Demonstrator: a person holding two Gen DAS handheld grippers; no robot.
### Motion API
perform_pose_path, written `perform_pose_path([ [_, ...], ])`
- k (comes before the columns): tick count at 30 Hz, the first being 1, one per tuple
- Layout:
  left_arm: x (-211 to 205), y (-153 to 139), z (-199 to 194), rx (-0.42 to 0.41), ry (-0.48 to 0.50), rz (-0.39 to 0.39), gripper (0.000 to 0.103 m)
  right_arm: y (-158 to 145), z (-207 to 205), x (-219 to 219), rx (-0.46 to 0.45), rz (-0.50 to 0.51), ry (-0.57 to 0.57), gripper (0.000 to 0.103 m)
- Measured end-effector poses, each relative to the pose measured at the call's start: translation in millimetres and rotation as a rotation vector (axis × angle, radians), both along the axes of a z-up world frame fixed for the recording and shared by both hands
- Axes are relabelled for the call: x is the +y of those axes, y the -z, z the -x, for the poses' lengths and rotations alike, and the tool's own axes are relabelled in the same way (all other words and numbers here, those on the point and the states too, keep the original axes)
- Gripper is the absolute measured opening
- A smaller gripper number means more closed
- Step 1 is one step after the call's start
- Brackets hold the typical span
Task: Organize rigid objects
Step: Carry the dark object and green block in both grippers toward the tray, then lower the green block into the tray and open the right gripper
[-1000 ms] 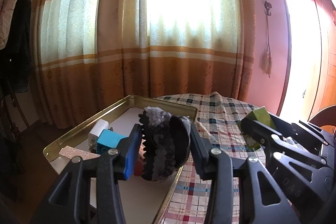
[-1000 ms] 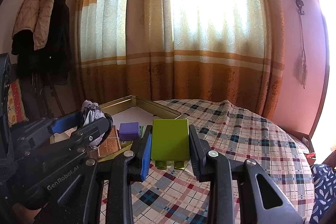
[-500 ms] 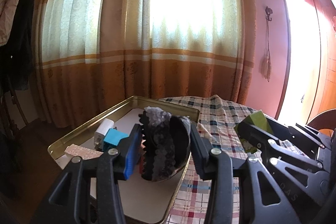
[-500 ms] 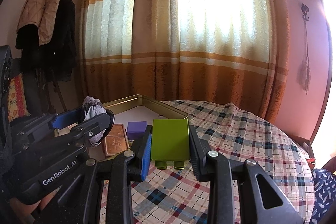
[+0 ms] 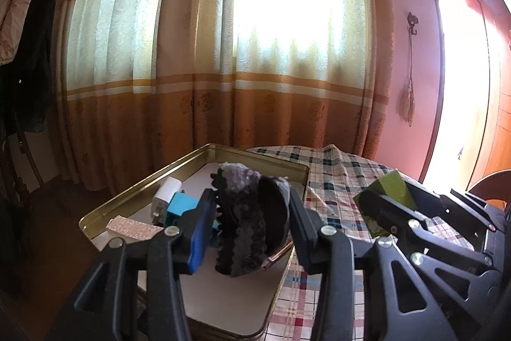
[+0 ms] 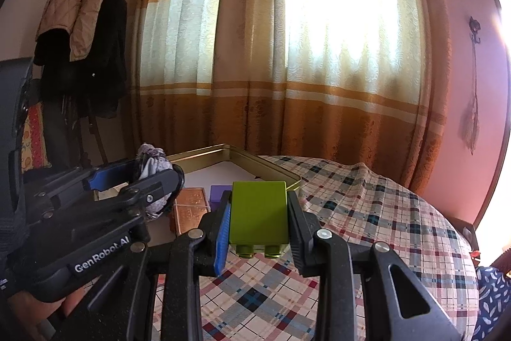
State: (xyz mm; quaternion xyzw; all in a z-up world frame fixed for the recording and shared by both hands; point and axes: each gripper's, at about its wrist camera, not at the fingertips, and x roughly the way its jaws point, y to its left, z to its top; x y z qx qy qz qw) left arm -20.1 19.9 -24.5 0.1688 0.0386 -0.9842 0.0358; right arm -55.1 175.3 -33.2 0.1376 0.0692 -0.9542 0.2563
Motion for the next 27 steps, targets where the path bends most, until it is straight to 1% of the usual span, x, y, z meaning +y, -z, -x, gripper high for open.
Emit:
perform_pose_path([
  [9, -9, -8, -5, 0.018, -0.021, -0.002, 0.044, 0, -4, -7, 0.014, -0.011, -0.027, 0.034],
  [19, -45, -11, 0, 0.004, -0.093, -0.041, 0.044, -2, -6, -13, 0.021, -0.015, -0.064, 0.034],
  [22, -53, -12, 2, -0.008, -0.108, -0.043, 0.044, -4, -5, -17, 0.013, -0.006, -0.084, 0.034],
  [27, -66, -12, 11, -0.053, -0.122, -0.036, 0.044, -12, 3, -27, -0.010, 0.010, -0.127, 0.034],
])
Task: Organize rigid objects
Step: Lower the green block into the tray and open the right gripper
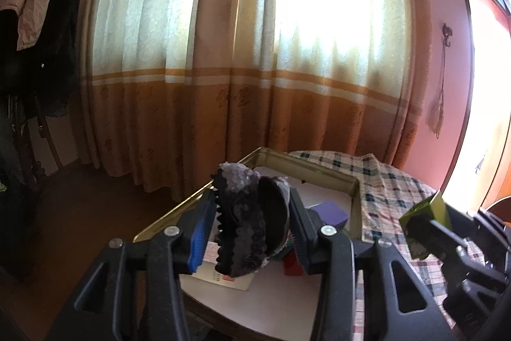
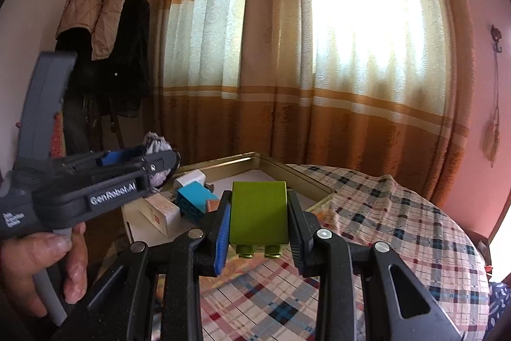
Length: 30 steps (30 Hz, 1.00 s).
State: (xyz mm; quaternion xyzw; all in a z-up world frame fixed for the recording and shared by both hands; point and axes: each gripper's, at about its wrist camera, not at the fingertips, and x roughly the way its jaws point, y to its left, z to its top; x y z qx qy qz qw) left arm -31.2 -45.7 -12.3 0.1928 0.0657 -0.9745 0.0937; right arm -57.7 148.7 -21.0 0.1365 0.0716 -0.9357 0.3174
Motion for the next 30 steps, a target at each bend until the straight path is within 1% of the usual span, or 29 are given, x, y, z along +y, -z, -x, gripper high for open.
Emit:
perform_pose_path([
  [7, -14, 3, 15, -0.080, -0.016, 0.005, 0.044, -8, 31, -25, -0.048, -0.016, -0.032, 0.034],
  [9, -15, 4, 19, -0.099, -0.014, 0.004, 0.044, -9, 45, -33, -0.074, -0.016, -0.034, 0.034],
  [17, -17, 9, 33, -0.150, -0.005, 0.001, 0.044, -1, 88, -68, -0.135, -0.086, -0.026, 0.034],
  [21, -19, 10, 37, -0.163, -0.007, 0.007, 0.044, 6, 98, -80, -0.165, -0.114, -0.019, 0.034],
  [28, -23, 13, 40, -0.181, -0.011, 0.006, 0.045, 11, 101, -100, -0.178, -0.181, -0.049, 0.034],
  [29, -23, 13, 40, -0.186, -0.015, 0.011, 0.045, 12, 103, -101, -0.192, -0.183, -0.055, 0.034],
  [30, -24, 14, 39, -0.191, -0.024, 0.018, 0.047, 14, 105, -101, -0.218, -0.184, -0.067, 0.034],
])
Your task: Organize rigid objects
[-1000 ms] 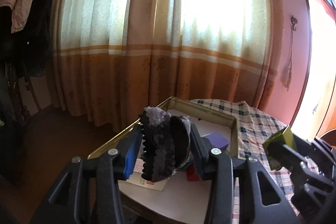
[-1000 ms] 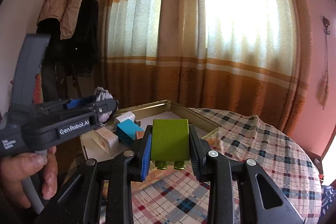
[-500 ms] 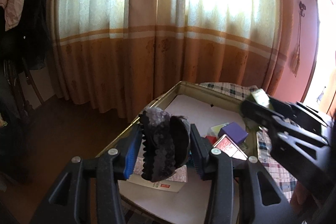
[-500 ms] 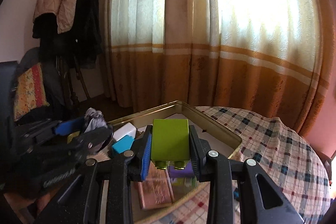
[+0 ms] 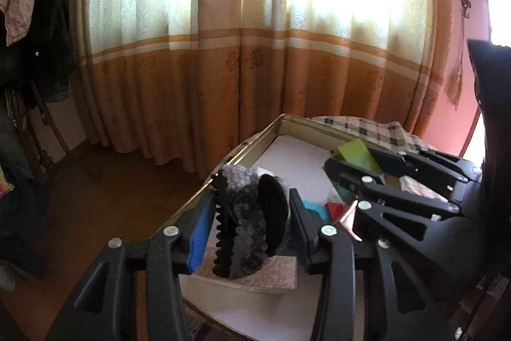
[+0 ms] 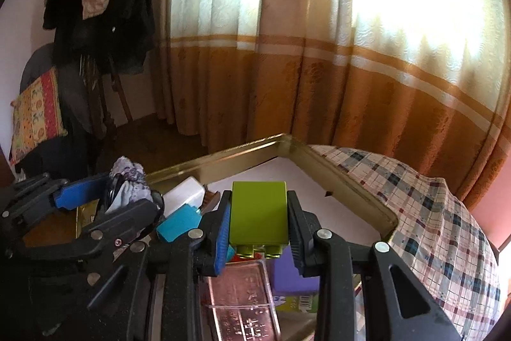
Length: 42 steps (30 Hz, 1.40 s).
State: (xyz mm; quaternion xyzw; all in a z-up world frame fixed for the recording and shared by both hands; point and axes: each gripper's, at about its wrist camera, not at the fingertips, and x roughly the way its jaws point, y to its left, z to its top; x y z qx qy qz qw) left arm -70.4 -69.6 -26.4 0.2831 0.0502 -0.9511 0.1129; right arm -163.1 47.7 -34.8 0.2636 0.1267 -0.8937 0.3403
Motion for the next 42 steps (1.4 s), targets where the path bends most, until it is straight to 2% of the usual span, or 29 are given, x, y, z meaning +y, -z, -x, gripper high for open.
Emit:
perform_pose_path([
  [1, -1, 1, -1, -0.004, -0.003, 0.002, 0.050, 1, 0, 2, -0.012, 0.004, -0.004, 0.035],
  [3, -2, 1, -4, 0.002, -0.006, 0.000, 0.067, 0, -5, 9, -0.003, 0.020, 0.002, 0.035],
  [5, -2, 0, -7, 0.009, -0.013, 0.004, 0.078, 0, -7, 21, -0.036, 0.049, 0.012, 0.036],
  [7, -1, -1, -12, 0.019, -0.019, 0.007, 0.085, 2, -10, 31, -0.052, 0.068, 0.019, 0.044],
  [9, -1, -2, -16, 0.031, -0.026, 0.000, 0.096, 7, -16, 42, -0.074, 0.077, 0.037, 0.048],
  [11, -1, -5, -21, 0.042, -0.038, 0.004, 0.102, 10, -24, 52, -0.086, 0.108, 0.038, 0.048],
  [17, 8, -16, -32, 0.059, -0.031, 0.022, 0.103, -1, -53, 78, -0.063, 0.189, 0.054, 0.055],
  [18, 11, -18, -34, 0.060, -0.023, 0.024, 0.103, -5, -60, 81, -0.049, 0.198, 0.052, 0.058],
  [21, 15, -23, -38, 0.060, -0.014, 0.036, 0.103, -16, -78, 83, 0.032, 0.184, 0.052, 0.068],
  [24, 14, -29, -42, 0.066, -0.018, 0.036, 0.103, -24, -85, 80, 0.066, 0.166, 0.051, 0.069],
  [27, 11, -35, -46, 0.082, -0.022, 0.037, 0.103, -35, -90, 82, 0.090, 0.196, 0.052, 0.070],
  [30, 8, -38, -47, 0.089, -0.030, 0.037, 0.103, -43, -95, 82, 0.131, 0.195, 0.058, 0.077],
  [42, -9, -34, -44, 0.047, -0.051, -0.069, 0.103, -57, -100, 79, 0.151, 0.185, 0.078, 0.082],
])
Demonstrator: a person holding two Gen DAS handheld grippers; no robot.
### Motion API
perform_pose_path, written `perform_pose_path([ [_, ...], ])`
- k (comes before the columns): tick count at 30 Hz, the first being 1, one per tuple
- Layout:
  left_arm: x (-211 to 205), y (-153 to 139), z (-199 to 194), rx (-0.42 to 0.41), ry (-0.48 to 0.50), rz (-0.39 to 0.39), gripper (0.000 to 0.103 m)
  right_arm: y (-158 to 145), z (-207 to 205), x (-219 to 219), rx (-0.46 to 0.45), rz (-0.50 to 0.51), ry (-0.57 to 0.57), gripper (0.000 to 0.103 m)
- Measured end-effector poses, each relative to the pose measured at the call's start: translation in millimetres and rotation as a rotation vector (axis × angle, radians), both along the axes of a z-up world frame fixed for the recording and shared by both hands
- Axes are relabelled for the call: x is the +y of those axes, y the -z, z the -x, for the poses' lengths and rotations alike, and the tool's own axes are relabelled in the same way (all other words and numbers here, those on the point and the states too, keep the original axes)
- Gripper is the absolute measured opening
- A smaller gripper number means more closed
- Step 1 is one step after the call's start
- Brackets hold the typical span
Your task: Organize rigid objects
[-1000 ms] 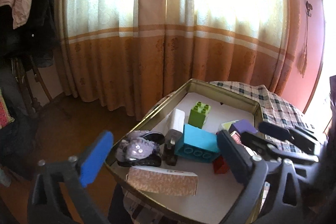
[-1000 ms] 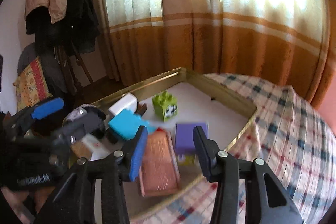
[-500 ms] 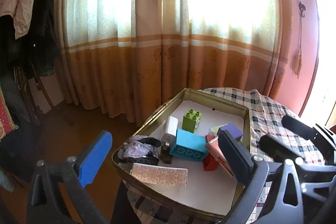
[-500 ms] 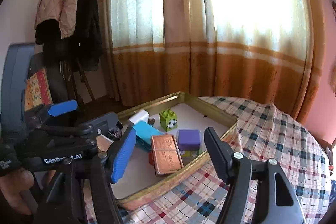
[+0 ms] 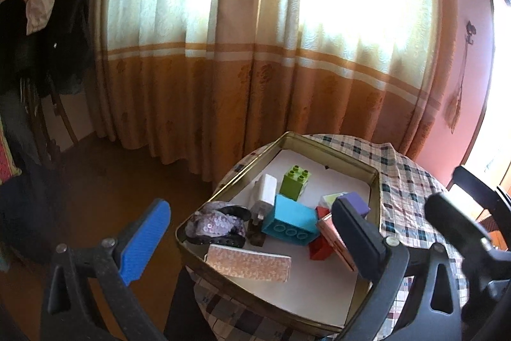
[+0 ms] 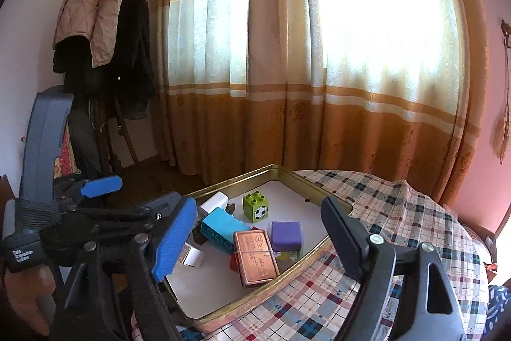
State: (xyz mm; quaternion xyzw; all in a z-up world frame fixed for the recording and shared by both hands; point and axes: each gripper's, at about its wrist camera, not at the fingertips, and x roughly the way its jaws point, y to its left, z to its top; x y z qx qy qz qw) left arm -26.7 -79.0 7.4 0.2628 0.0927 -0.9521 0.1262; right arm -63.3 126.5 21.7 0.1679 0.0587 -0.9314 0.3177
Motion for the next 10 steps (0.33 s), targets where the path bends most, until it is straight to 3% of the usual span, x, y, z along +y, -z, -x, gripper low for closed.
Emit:
perform_pose_path([
  [10, 6.7, -2.2, -2.9, 0.020, -0.014, 0.090, 0.103, -4.4, 0.8, 0.0, -0.021, 0.001, 0.001, 0.083],
])
